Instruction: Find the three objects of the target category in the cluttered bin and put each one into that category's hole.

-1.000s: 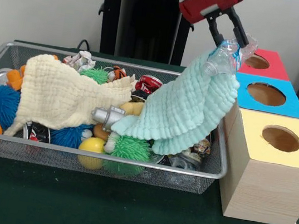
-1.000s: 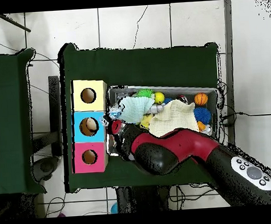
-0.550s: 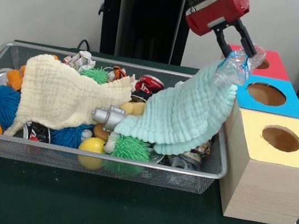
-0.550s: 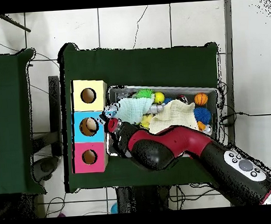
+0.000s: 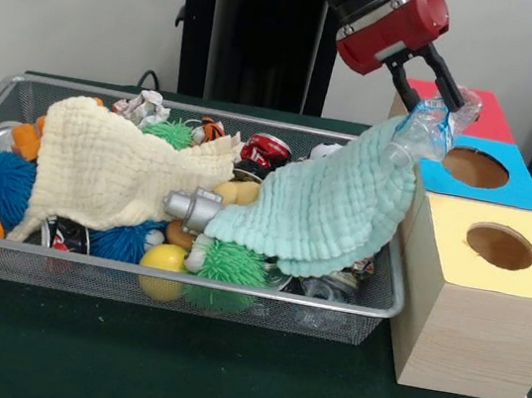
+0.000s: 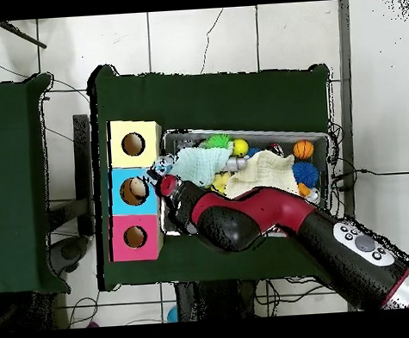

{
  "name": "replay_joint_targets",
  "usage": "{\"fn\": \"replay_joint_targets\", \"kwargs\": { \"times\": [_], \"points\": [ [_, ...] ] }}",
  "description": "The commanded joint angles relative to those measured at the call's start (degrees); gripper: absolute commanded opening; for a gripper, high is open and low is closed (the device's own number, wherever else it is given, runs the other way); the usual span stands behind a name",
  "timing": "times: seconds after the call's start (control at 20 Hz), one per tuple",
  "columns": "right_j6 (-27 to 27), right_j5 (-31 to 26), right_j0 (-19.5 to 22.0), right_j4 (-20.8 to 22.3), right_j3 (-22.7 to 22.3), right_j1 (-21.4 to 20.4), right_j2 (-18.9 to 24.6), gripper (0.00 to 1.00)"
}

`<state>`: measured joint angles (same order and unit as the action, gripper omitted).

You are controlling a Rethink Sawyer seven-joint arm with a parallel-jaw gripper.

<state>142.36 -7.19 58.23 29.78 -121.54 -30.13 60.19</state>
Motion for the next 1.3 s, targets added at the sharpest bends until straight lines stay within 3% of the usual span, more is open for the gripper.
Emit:
{"fn": "replay_joint_targets", "kwargs": {
  "times": [0.05,0.55,1.3],
  "points": [
    [-5.7,-0.8,-0.3,3.4,7.6,3.9,1.0,0.00],
    [-3.1,1.9,-3.1,3.3,6.9,2.5,0.4,0.00],
    [-4.5,1.4,-4.5,3.6,8.7,5.3,1.6,0.00]
  ]
}}
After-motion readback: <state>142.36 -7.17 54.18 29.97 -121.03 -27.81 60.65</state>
